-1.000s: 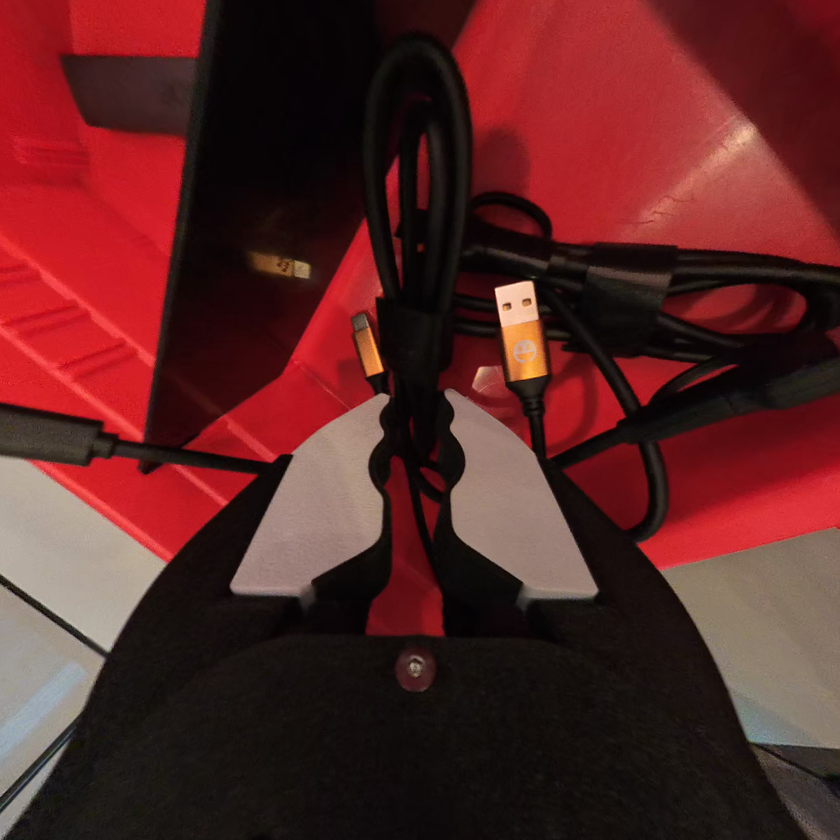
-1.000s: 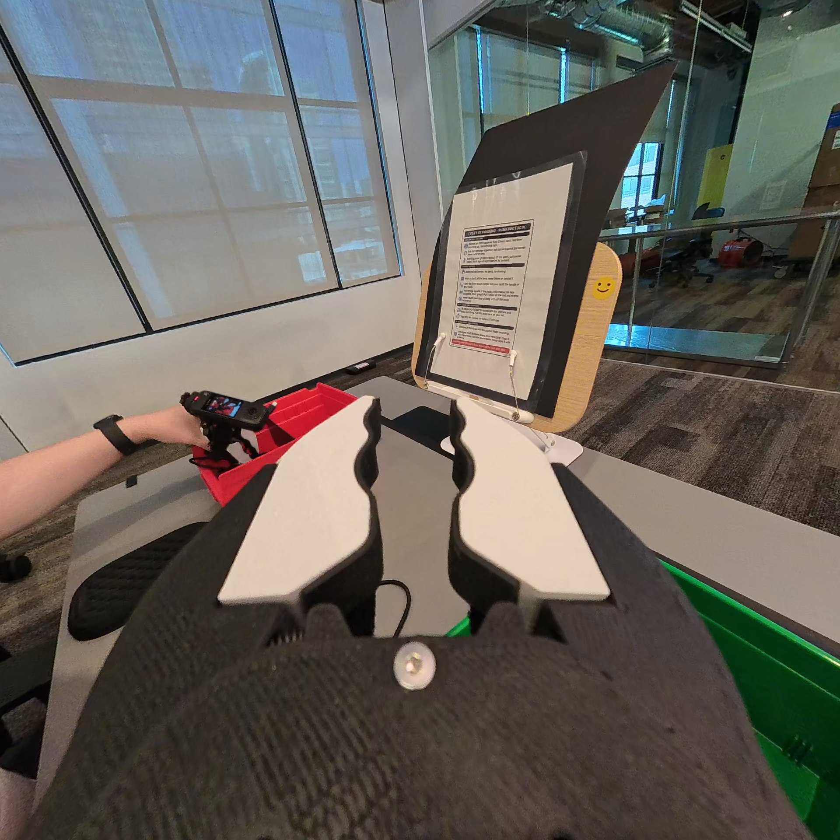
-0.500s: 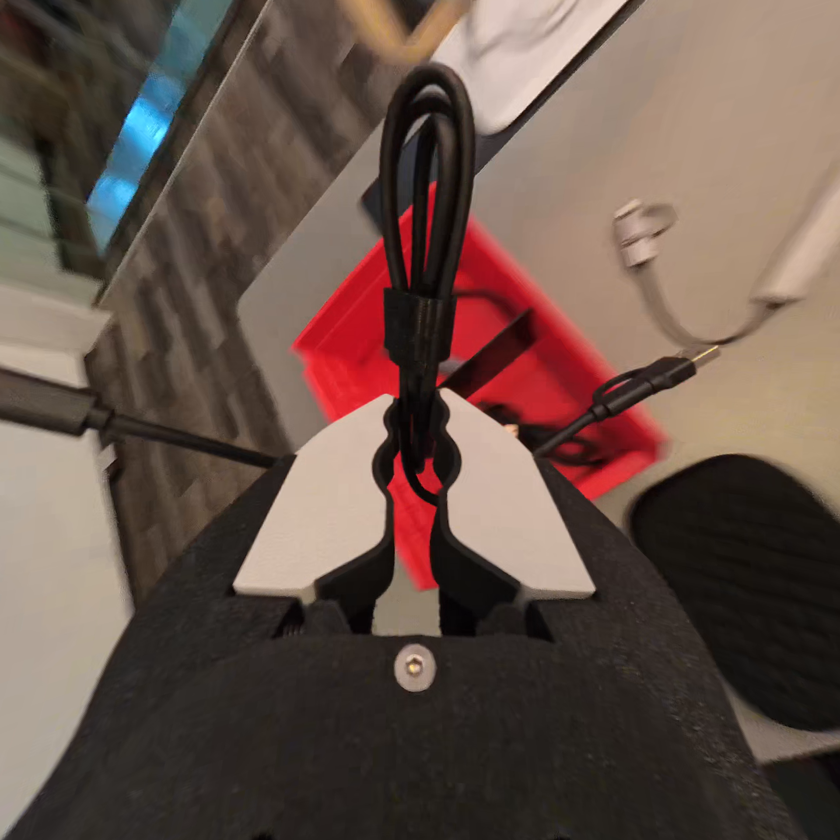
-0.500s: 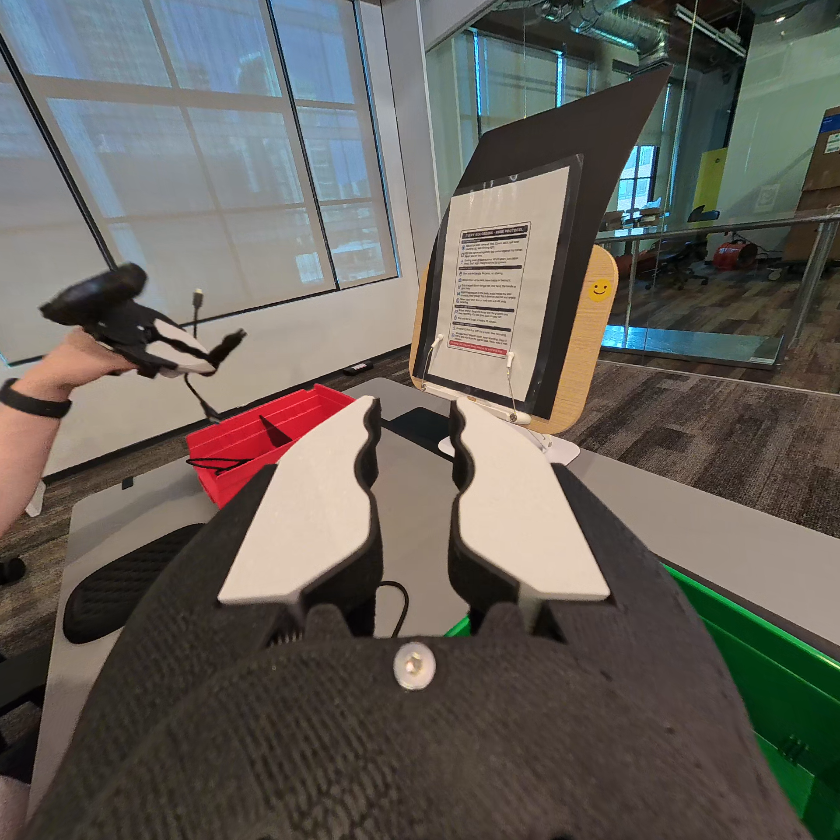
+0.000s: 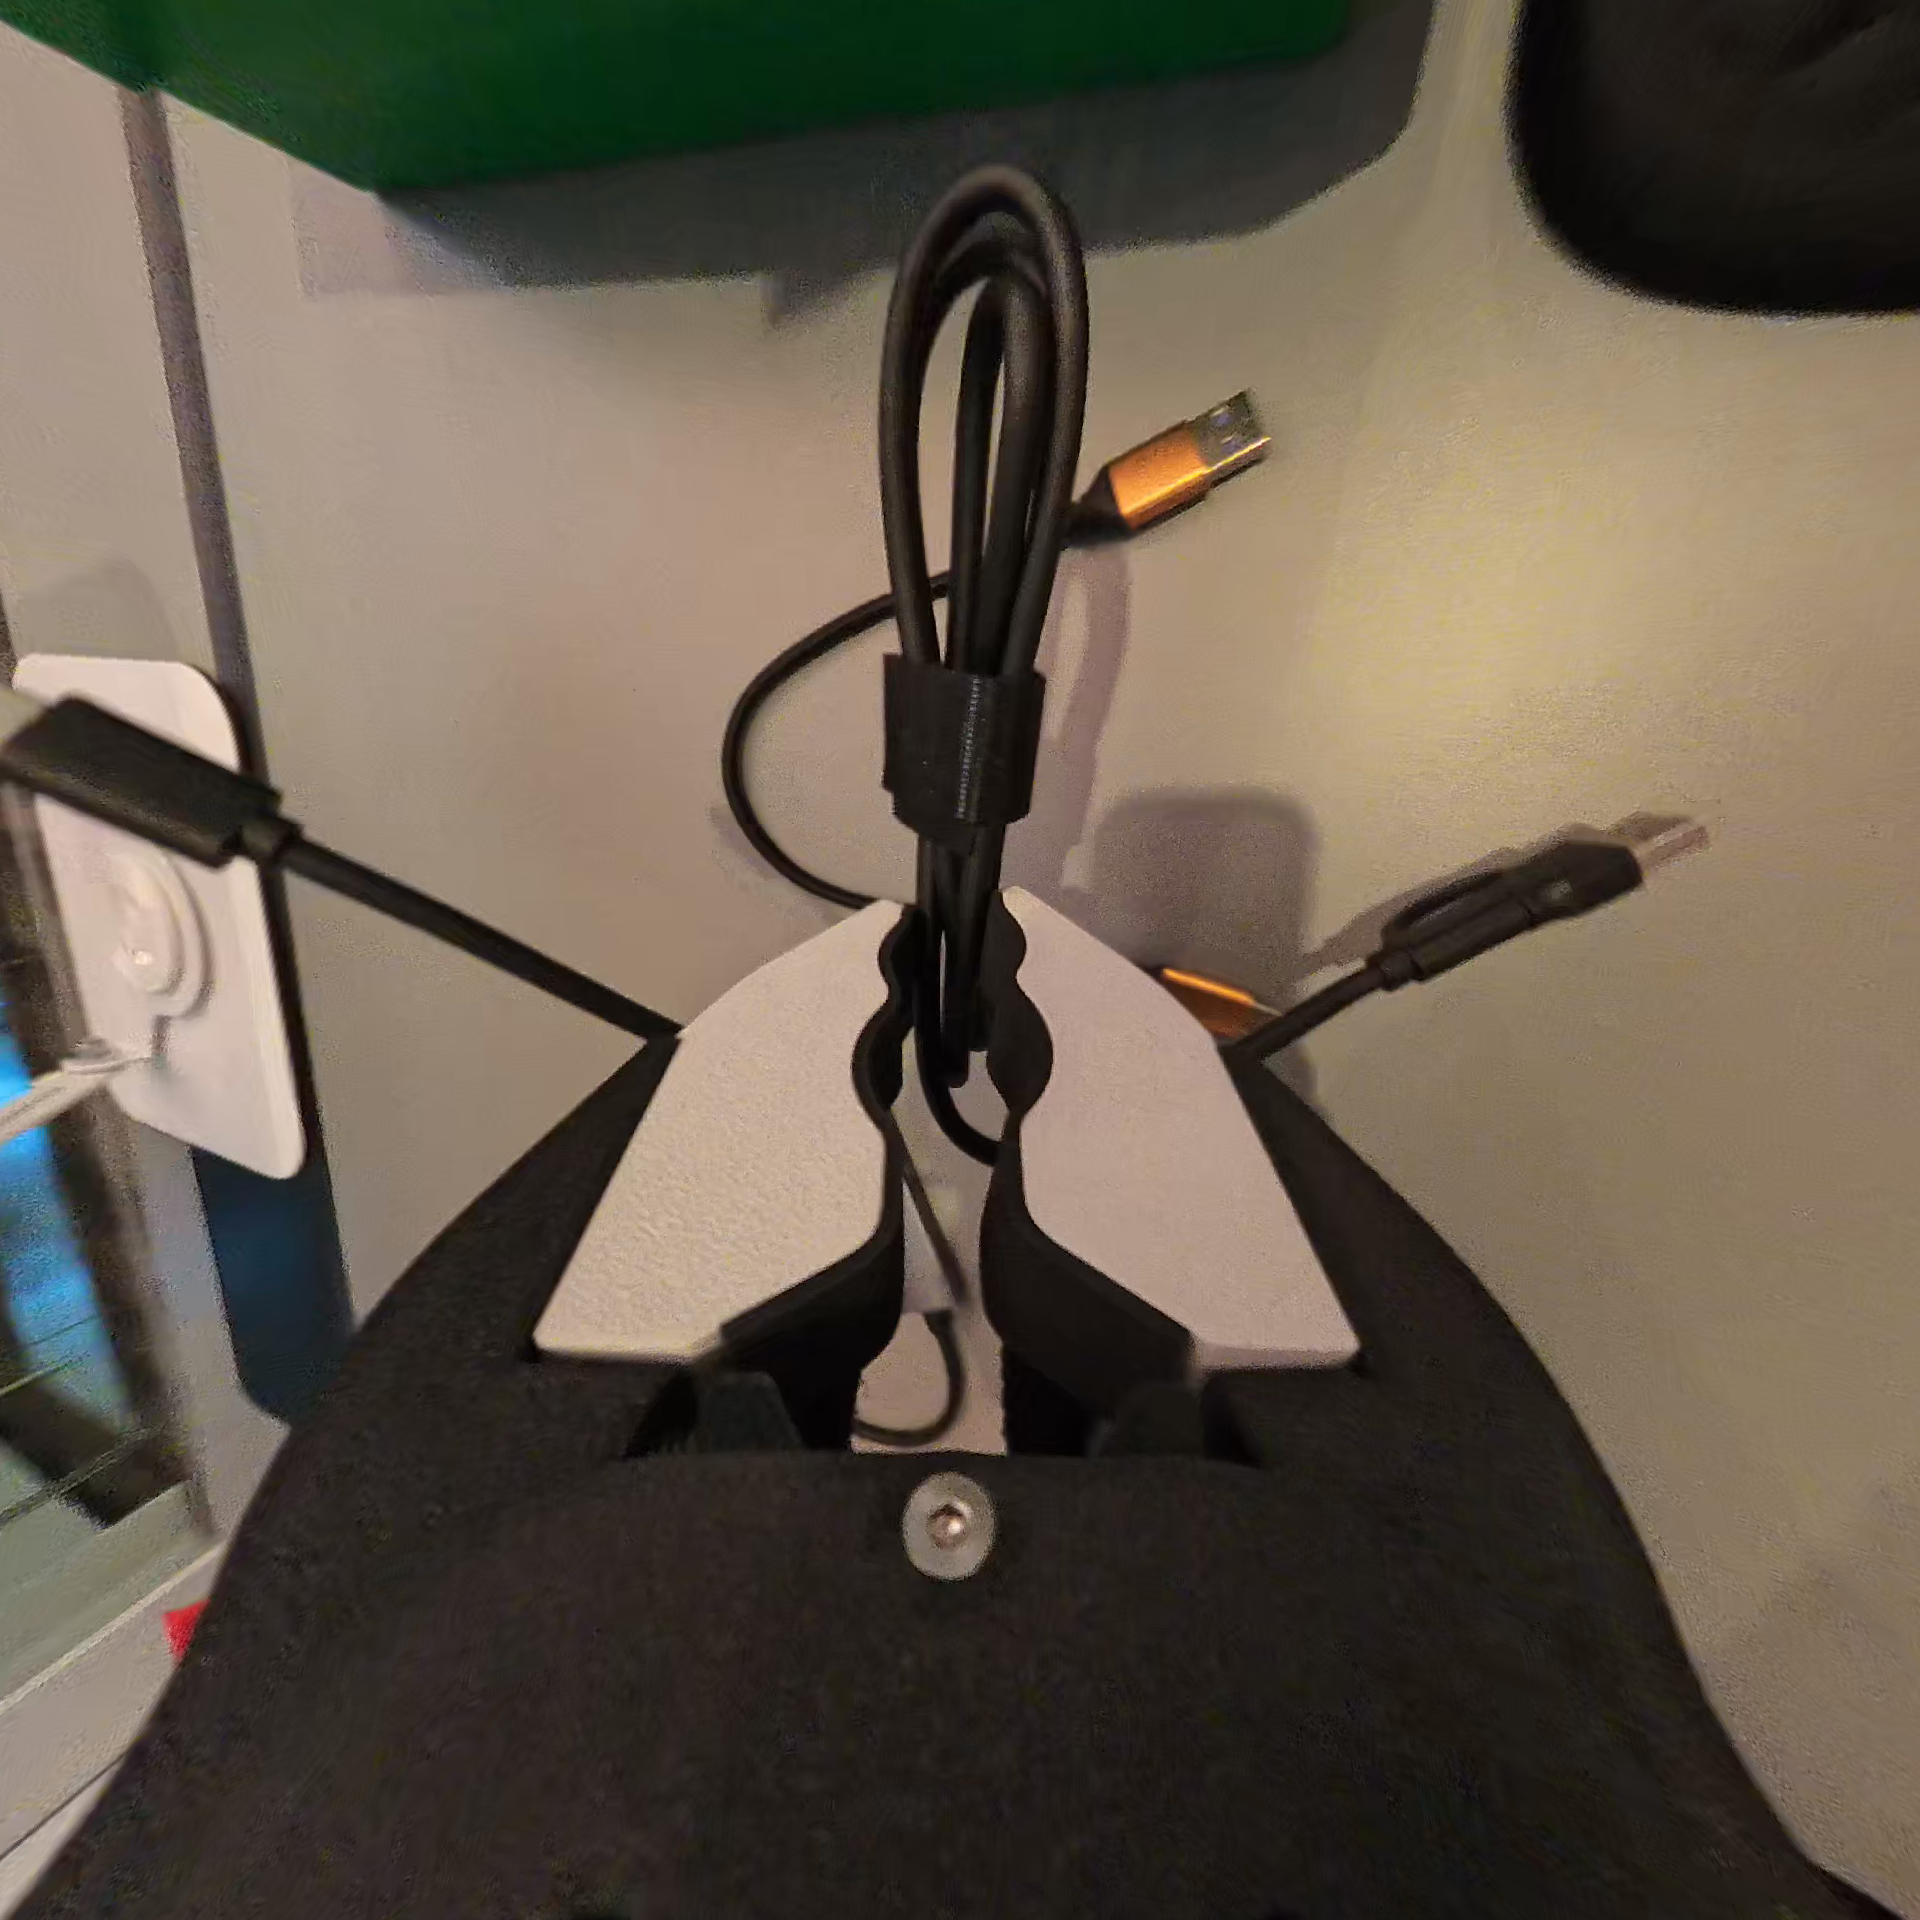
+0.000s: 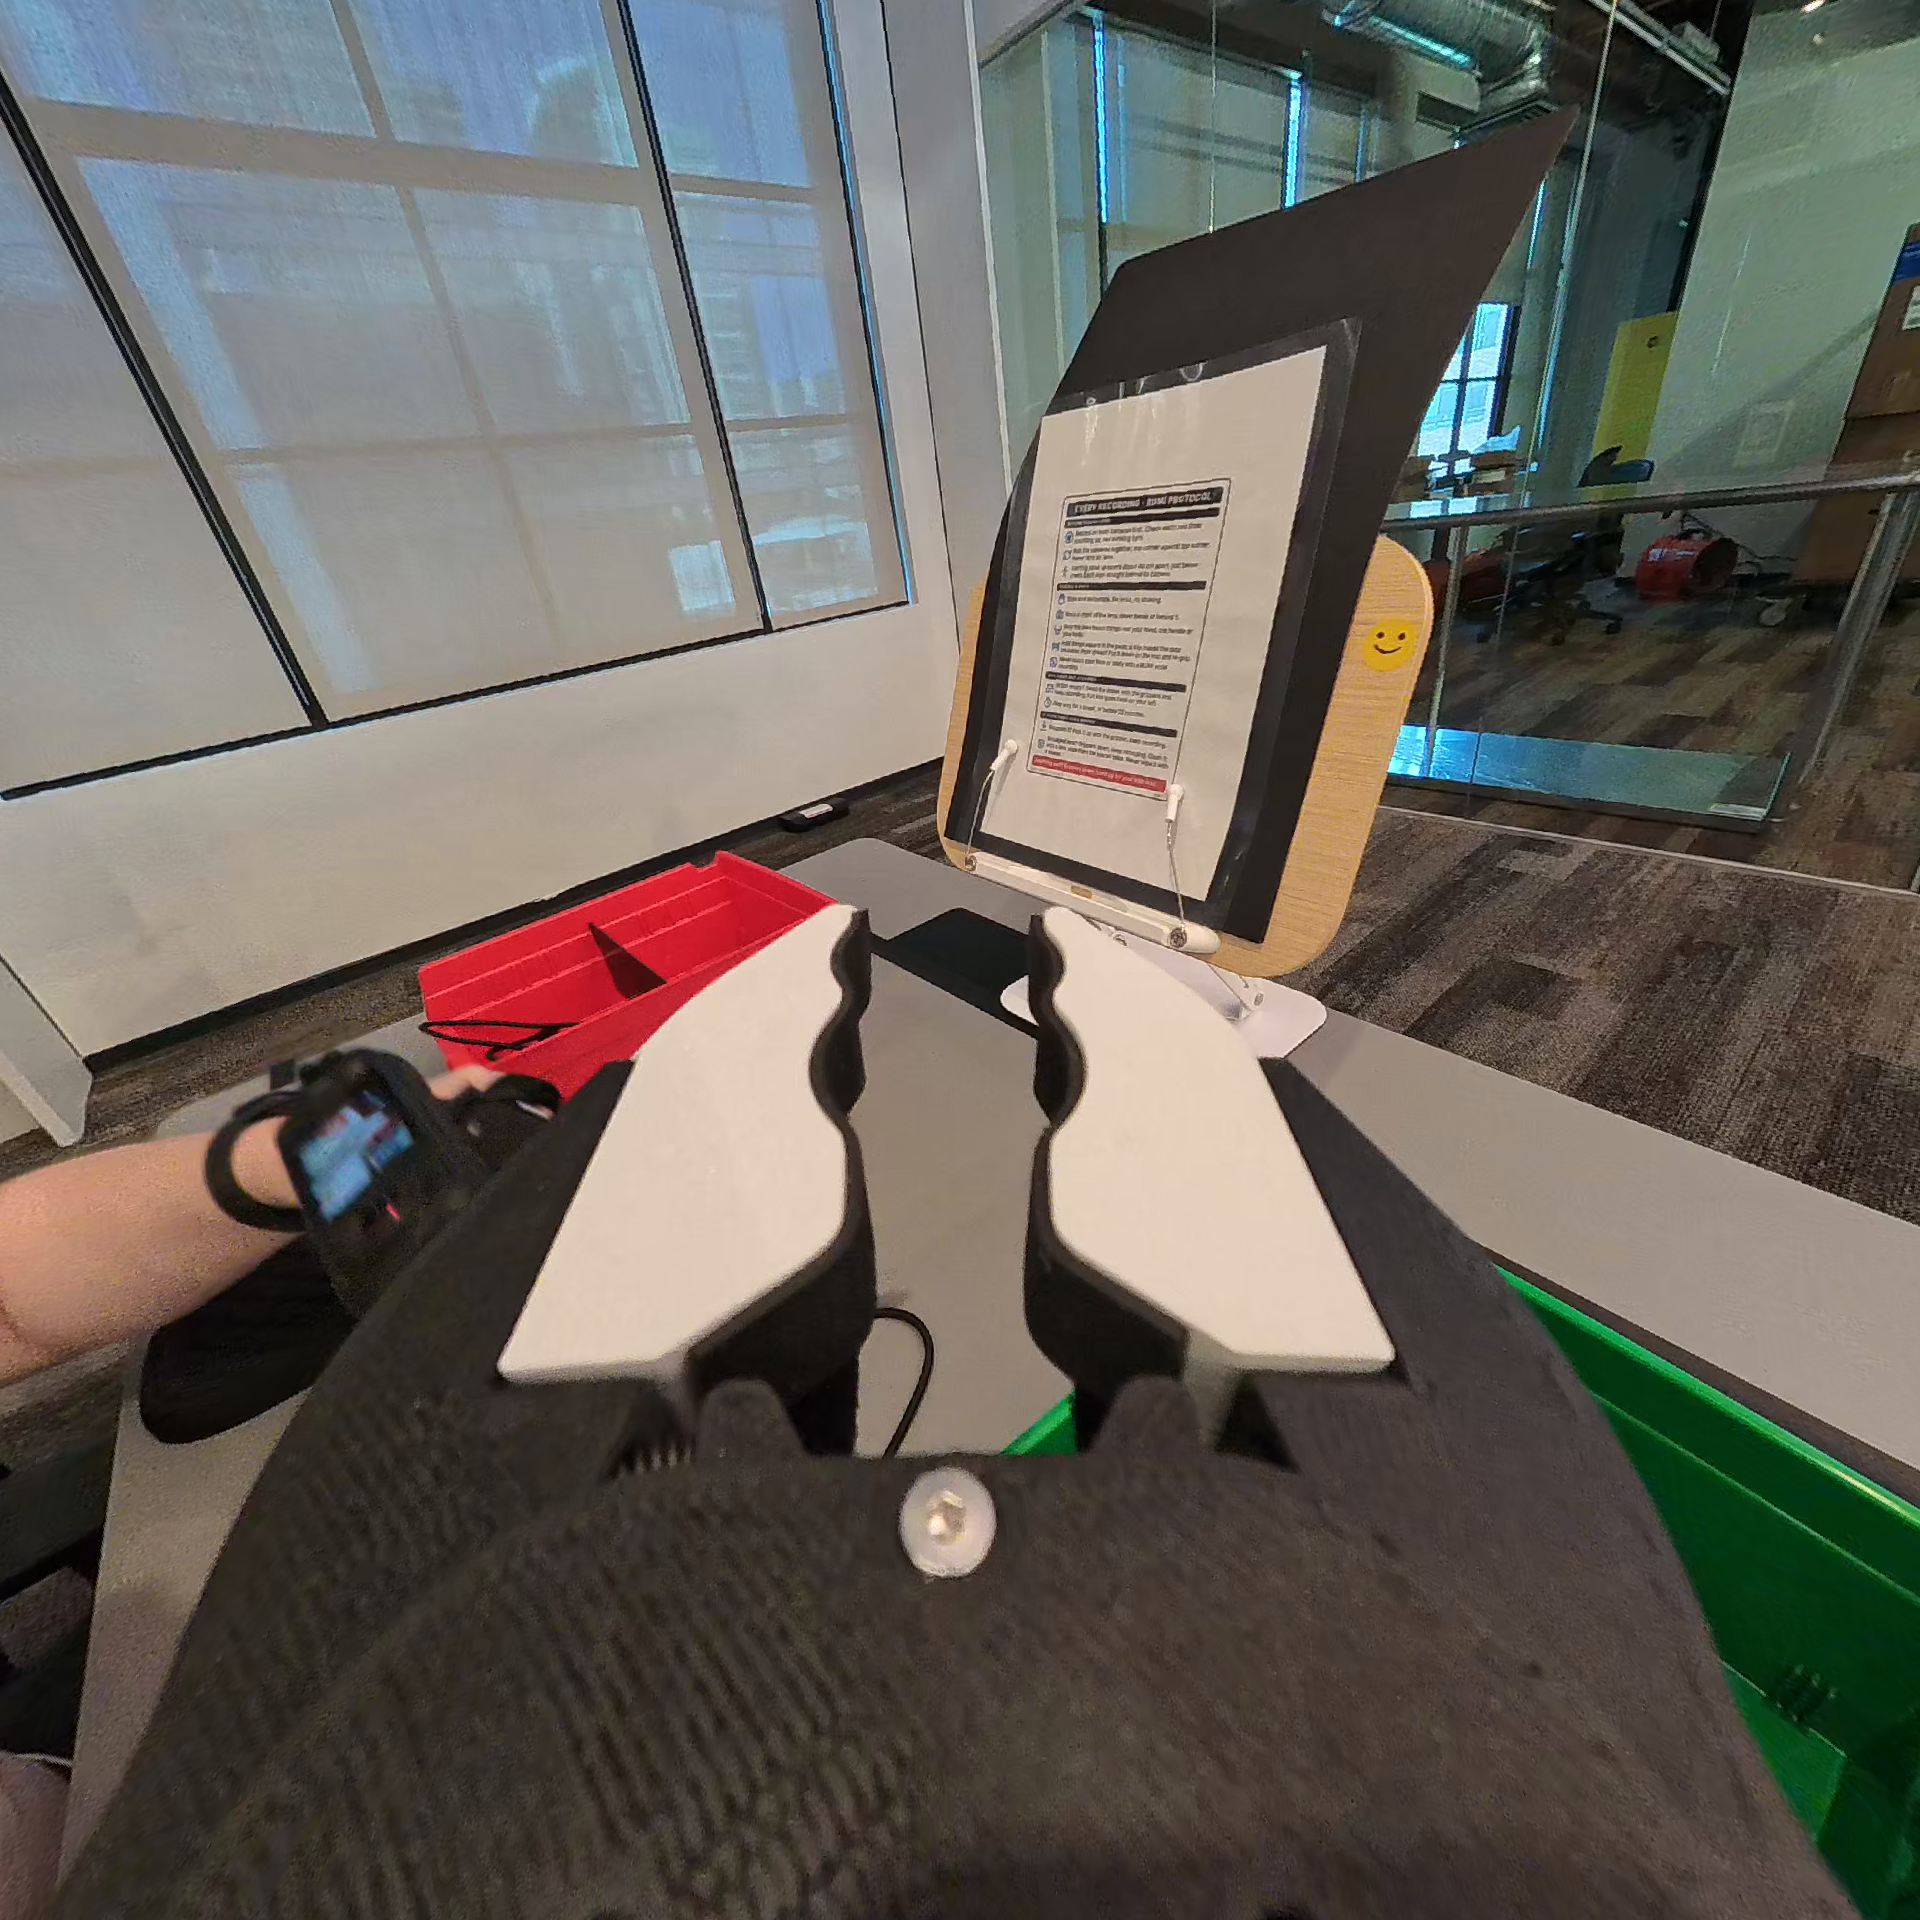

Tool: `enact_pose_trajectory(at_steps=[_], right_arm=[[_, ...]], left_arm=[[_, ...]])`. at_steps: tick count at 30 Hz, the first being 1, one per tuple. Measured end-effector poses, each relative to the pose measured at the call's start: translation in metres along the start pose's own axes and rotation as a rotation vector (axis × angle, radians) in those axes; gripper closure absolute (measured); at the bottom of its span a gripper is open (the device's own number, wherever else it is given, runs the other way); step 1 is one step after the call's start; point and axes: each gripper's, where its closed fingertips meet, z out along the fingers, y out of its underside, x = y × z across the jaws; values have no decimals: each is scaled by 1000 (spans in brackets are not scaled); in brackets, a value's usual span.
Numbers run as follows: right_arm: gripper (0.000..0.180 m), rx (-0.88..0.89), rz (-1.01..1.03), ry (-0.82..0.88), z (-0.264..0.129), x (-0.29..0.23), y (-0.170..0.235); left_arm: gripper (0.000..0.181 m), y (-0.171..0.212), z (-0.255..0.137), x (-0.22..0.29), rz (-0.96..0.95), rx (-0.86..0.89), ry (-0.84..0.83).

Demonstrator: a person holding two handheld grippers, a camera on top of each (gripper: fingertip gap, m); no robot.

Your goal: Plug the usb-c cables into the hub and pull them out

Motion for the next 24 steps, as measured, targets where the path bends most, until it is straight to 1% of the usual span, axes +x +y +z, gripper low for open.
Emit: enact_pose_trajectory(at_steps=[1, 4, 6, 8, 12, 18, 24], right_arm=[[150, 1, 0, -2, 0, 0, 0], [150, 13, 0, -13, -1, -2, -2], [150, 17, 2, -16, -1, -1, -3], [150, 18, 6, -19, -1, 0, -3], [150, 18, 10, -18, -1, 1, -2], [150, 29, 19, -13, -4, 4, -3], [150, 31, 22, -18, -4, 4, -3]], left_arm=[[170, -1, 12, -2, 30, -29, -14], [170, -6, 31, -4, 137, -45, -21], [170, -12, 36, -3, 163, -30, 9], [170, -15, 40, -11, 211, -25, -10], [170, -19, 46, -33, 232, -38, -38], [170, -28, 57, -51, 264, -59, 20], [170, -32, 71, -49, 353, -70, 132]])
